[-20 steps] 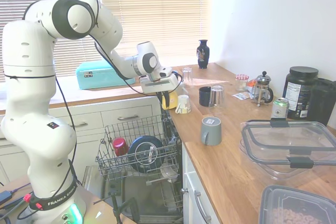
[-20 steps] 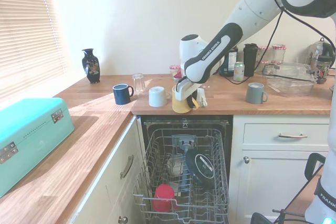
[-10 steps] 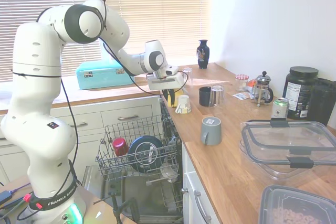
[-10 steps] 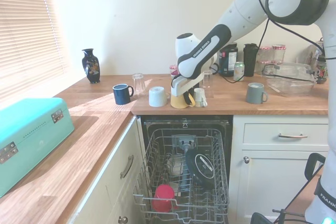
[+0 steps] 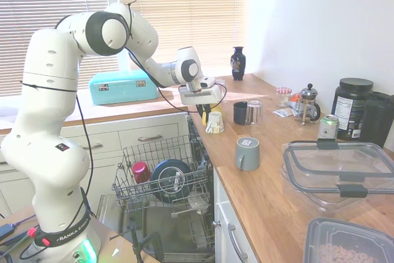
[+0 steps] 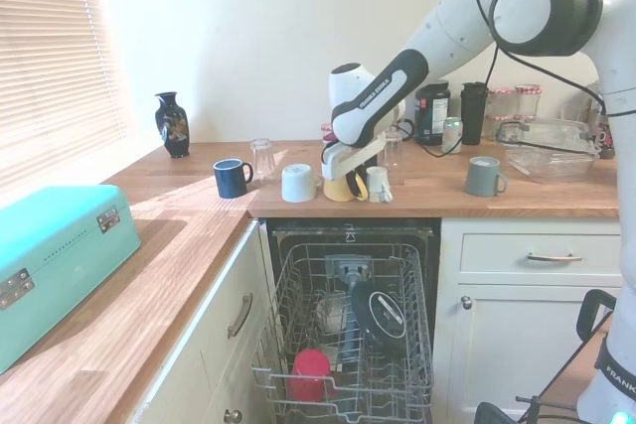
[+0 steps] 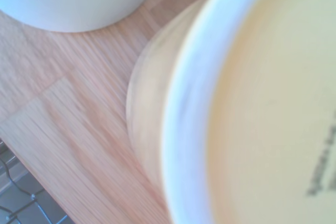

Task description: Transfer the yellow mug from the dishwasher to the counter

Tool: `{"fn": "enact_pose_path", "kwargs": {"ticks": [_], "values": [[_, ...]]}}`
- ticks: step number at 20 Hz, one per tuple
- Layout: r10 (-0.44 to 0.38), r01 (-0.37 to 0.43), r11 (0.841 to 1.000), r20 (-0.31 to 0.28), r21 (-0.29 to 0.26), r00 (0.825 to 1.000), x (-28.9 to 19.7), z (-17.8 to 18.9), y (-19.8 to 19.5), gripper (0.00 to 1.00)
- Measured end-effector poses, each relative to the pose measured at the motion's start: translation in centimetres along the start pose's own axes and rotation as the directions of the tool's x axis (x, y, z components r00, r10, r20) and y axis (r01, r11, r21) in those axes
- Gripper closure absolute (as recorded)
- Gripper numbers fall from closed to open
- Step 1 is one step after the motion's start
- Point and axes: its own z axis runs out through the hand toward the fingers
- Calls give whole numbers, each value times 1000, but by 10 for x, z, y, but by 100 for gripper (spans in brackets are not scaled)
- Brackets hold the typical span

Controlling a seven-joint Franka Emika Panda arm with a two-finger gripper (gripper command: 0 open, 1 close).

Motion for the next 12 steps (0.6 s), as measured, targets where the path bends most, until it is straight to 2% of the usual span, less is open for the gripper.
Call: {"fn": "enact_pose_path", "kwargs": {"ticks": [8, 12], "values": [[29, -29, 1000, -23, 7, 999, 6, -11, -4, 0], [58, -55, 998, -77, 44, 995, 16, -52, 0, 0]]}}
